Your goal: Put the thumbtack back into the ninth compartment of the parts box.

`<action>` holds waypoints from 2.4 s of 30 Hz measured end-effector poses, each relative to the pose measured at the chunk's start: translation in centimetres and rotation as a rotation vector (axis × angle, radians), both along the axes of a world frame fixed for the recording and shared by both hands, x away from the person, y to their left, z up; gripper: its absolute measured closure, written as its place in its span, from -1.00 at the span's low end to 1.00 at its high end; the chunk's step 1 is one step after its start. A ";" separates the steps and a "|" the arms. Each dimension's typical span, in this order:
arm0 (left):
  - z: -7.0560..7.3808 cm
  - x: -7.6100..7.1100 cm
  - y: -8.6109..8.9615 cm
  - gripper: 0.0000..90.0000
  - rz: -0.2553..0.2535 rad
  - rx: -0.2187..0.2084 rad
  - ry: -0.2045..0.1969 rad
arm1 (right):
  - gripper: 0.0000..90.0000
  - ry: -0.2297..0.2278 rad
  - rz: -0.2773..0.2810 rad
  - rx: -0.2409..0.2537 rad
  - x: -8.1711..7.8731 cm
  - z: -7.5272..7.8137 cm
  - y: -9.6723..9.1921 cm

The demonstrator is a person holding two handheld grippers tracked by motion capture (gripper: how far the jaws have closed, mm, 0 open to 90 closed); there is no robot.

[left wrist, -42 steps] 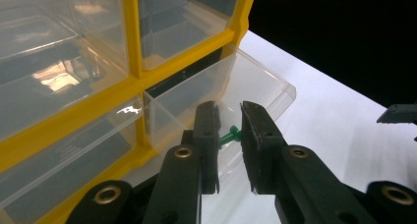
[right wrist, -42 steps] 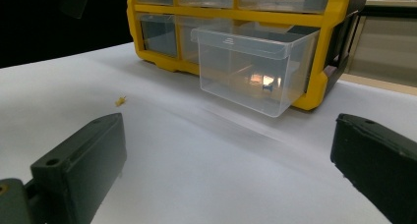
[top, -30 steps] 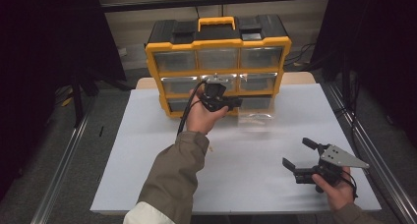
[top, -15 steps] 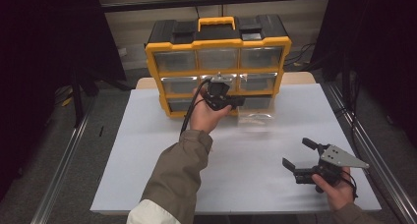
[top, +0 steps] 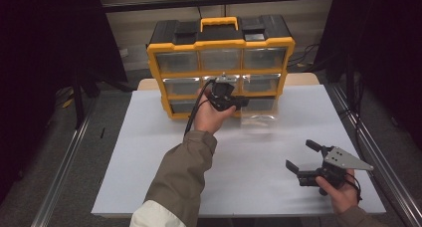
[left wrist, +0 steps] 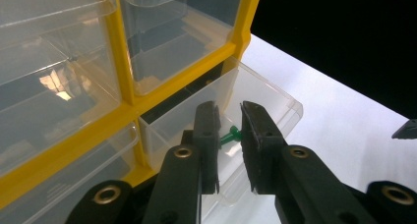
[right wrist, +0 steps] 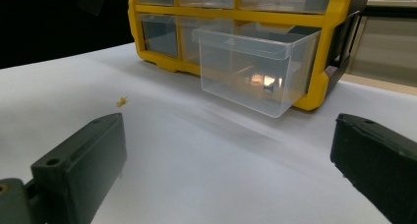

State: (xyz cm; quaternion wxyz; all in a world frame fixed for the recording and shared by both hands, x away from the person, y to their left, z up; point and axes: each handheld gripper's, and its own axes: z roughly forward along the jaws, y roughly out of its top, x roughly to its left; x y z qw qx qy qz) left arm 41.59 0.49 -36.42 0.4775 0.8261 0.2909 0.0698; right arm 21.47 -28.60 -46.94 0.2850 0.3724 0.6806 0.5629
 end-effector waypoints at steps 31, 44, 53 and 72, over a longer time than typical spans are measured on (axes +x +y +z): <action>-1.2 0.6 -1.4 0.56 0.007 0.029 -0.009 | -1.00 -0.002 0.004 0.012 0.0 0.0 -0.1; -0.8 -0.1 0.1 0.36 0.015 -0.011 -0.009 | -1.00 -0.001 0.001 0.007 0.0 0.0 -0.1; -1.4 -0.7 1.7 0.23 0.024 -0.038 0.002 | -1.00 -0.001 0.003 0.008 0.0 0.0 -0.1; -3.1 -2.1 4.0 -0.07 0.031 -0.071 0.014 | -1.00 0.003 0.002 0.004 0.0 0.0 0.0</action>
